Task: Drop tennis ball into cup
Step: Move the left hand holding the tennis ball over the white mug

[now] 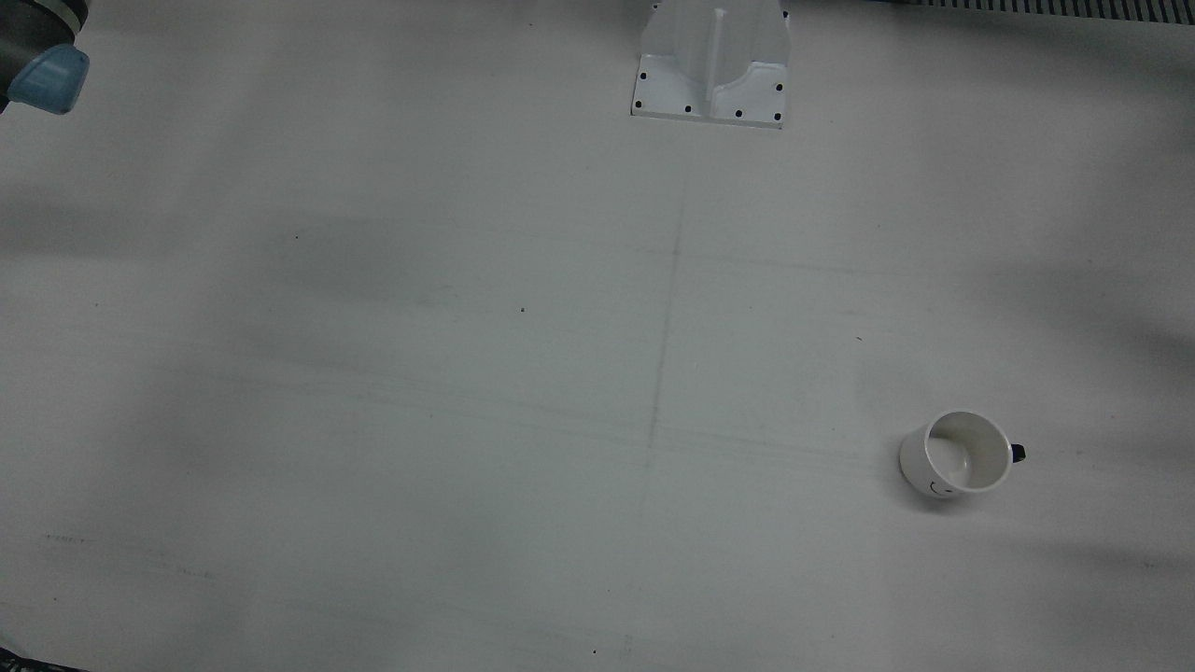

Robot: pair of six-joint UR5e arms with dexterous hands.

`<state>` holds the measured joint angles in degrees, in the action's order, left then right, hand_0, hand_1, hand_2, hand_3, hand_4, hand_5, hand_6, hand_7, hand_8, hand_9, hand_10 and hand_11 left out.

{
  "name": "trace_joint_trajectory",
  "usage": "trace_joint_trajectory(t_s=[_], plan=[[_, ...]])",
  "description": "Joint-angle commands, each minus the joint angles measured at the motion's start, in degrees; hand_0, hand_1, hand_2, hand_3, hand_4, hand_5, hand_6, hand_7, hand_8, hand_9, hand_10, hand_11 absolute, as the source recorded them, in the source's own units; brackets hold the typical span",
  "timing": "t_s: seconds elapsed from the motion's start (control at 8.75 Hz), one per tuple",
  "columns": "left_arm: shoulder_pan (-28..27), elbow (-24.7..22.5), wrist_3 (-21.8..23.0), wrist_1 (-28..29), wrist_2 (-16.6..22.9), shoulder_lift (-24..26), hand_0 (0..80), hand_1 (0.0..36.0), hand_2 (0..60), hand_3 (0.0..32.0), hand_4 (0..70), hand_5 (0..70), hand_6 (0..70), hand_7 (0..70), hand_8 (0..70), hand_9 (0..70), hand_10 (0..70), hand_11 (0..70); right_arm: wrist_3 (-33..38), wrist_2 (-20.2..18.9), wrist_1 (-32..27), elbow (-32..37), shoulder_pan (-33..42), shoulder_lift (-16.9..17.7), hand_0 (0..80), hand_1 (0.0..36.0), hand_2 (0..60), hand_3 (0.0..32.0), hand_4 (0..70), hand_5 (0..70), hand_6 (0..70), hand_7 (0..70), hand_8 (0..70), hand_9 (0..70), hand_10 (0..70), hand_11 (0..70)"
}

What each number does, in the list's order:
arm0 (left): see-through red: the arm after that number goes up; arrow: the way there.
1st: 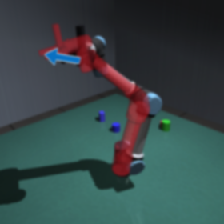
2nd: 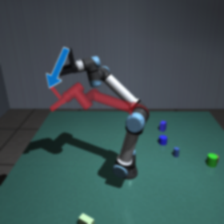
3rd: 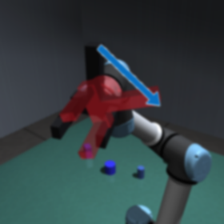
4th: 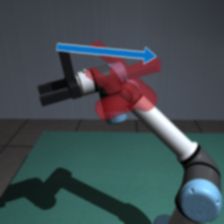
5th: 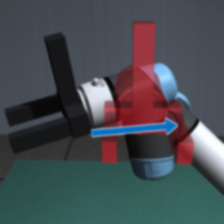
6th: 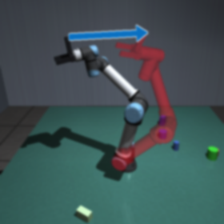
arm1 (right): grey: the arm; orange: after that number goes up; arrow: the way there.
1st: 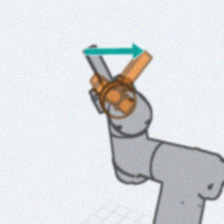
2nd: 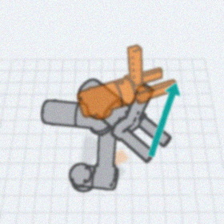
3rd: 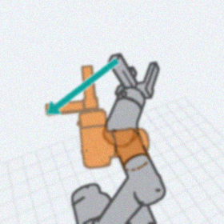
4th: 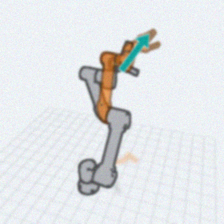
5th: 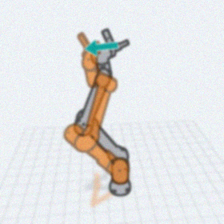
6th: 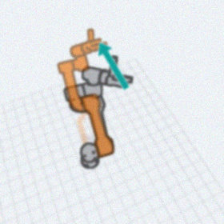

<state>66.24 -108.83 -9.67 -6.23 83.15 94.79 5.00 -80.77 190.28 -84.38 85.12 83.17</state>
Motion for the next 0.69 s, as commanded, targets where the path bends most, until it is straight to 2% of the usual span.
trace_joint_trajectory(t_s=[0.0,0.23,0.34,0.46,0.57], plan=[[-0.1,0.0,0.0,-0.2,0.0,0.0,80.0,34.6,29.5,0.0,32.8,31.3,70.0,70.0,49.6,63.5,33.8,50.7,-0.1,0.0,0.0,0.0,0.0,0.1,0.0,0.0,0.0,0.0,0.0,0.0,0.0,0.0,0.0,0.0,0.0,0.0],[-0.1,0.1,-0.1,-0.1,0.0,0.1,80.0,35.6,25.8,0.0,32.6,29.8,70.0,70.0,46.9,59.7,33.8,50.8,0.0,0.0,0.0,0.0,0.0,0.1,0.0,0.0,0.0,0.0,0.0,0.0,0.0,0.0,0.0,0.0,0.0,0.0],[-2.8,0.3,-0.4,0.3,-0.1,0.3,80.0,34.8,28.2,0.0,32.2,30.6,70.0,70.0,46.4,59.0,33.5,50.4,0.0,0.0,0.0,0.0,0.0,0.1,0.0,0.0,0.0,0.0,0.0,0.0,0.0,0.0,0.0,0.0,0.0,0.0],[-8.9,0.6,-0.5,0.2,-0.3,1.0,80.0,34.5,27.8,0.0,31.9,29.3,70.0,70.0,46.2,58.8,33.5,50.3,-0.1,0.0,0.0,0.0,0.0,0.0,0.0,0.0,0.0,0.0,0.0,0.0,0.0,0.0,0.0,0.0,0.0,0.0],[-14.4,1.1,-0.8,-0.6,-2.8,2.7,80.0,33.9,27.2,0.0,32.6,27.4,70.0,70.0,46.4,59.2,33.3,49.9,0.0,0.0,0.0,0.0,0.0,0.1,0.0,0.0,0.0,0.0,0.0,0.0,0.0,0.0,0.0,0.0,0.0,0.0]])
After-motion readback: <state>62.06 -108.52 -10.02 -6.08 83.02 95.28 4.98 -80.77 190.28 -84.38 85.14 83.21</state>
